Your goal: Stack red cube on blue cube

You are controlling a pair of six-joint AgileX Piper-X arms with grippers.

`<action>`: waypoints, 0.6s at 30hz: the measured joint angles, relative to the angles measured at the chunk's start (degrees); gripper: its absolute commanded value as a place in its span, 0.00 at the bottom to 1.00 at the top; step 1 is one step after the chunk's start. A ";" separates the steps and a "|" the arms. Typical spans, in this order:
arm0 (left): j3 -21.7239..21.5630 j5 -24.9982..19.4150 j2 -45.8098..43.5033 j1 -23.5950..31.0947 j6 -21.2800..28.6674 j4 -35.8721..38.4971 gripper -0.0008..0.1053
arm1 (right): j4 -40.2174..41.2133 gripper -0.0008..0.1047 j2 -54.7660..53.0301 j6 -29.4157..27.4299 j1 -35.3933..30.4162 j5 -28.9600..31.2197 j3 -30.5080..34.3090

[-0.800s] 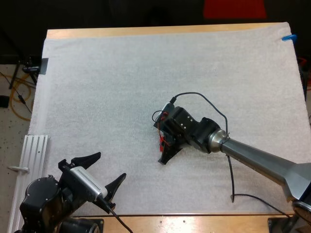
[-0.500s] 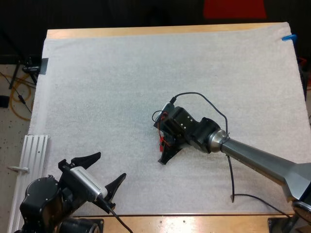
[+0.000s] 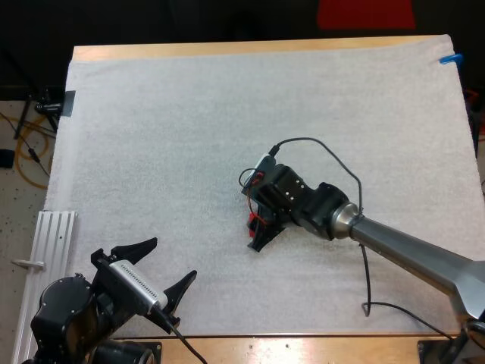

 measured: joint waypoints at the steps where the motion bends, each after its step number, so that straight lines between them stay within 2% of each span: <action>1: 0.00 0.00 0.00 0.00 0.00 0.00 0.73 | 0.11 0.57 -0.36 0.00 0.00 -0.01 0.00; 4: 0.00 0.00 0.00 0.00 0.00 0.00 0.73 | 0.82 0.61 -0.72 -0.16 0.00 -0.01 -0.08; 18: 0.00 0.00 0.00 0.00 0.00 0.00 0.73 | 1.70 0.60 -0.15 -5.17 0.00 -0.96 -0.08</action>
